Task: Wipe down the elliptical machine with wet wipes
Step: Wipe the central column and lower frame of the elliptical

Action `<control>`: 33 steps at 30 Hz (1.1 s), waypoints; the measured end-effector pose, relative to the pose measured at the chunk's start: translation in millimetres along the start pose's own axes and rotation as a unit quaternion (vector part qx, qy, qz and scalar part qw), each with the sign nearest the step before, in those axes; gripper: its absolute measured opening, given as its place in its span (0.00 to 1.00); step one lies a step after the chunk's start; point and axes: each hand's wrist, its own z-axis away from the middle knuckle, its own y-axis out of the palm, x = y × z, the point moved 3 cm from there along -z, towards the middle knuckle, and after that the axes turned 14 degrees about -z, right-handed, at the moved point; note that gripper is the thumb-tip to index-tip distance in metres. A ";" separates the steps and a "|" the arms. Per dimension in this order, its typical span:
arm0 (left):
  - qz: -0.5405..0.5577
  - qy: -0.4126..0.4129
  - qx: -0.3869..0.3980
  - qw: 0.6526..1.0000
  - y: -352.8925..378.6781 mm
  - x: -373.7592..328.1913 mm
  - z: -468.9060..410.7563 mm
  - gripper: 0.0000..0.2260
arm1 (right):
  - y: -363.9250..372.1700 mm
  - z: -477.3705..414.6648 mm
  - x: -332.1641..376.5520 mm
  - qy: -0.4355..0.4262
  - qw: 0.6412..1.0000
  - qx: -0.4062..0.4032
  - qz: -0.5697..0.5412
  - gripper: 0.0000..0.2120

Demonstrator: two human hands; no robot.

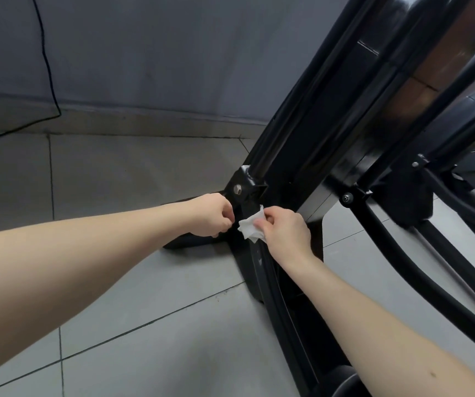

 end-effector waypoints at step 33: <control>-0.067 -0.004 0.154 0.986 47.9 -4.9 -2.8 0.12 | 4.6 71.9 -42.5 0.140 0.970 0.114 0.163 0.19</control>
